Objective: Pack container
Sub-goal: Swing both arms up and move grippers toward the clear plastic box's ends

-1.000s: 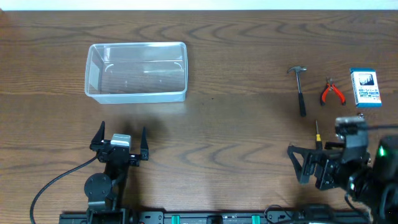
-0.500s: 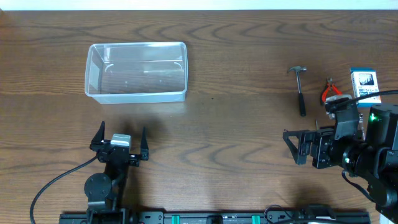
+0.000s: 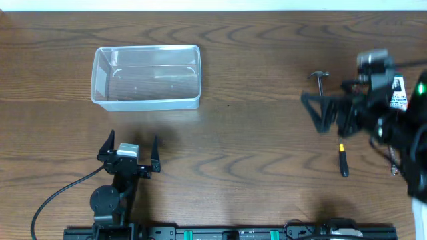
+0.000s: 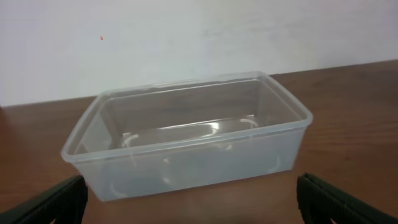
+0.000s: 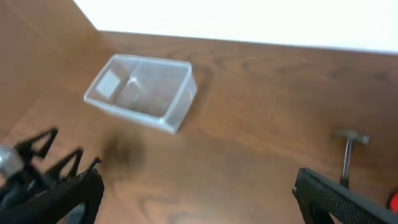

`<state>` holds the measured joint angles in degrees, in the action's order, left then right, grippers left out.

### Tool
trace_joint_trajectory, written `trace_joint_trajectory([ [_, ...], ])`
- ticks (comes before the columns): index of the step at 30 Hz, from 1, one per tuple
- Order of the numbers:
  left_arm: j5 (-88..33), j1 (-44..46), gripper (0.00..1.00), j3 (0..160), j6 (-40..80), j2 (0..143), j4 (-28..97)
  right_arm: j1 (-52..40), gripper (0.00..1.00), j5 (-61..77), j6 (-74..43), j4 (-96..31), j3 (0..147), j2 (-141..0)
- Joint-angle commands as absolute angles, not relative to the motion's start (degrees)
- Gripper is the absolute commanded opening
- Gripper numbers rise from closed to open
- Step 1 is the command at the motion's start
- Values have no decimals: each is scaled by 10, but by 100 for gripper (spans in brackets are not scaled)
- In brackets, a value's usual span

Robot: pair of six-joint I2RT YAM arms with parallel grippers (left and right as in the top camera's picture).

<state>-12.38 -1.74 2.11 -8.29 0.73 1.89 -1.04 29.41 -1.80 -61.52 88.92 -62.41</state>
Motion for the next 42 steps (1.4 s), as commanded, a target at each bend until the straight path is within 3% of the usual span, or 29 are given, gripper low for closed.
trace_joint_trajectory([
  [1,-141,-20,98,76,-53,23,27,-16,99,282,-34,-597,929,-682],
  [6,-139,-29,98,244,-100,133,147,-16,99,272,-34,-603,1001,-780],
  [10,-134,-38,98,456,-180,300,344,-25,99,271,-33,-628,1030,-827],
  [15,-55,-53,98,760,-184,534,590,-60,99,254,-33,-640,1032,-848],
  [18,-50,-59,98,912,-184,653,677,-96,99,198,-33,-643,1032,-848],
  [25,-49,-67,98,1080,-177,821,778,-165,99,151,-34,-642,1032,-867],
  [33,-58,-159,98,1148,-145,947,888,-200,99,150,-38,-638,1032,-924],
  [42,-75,-205,98,1148,-143,996,798,-213,99,219,-5,-636,1032,-993],
])
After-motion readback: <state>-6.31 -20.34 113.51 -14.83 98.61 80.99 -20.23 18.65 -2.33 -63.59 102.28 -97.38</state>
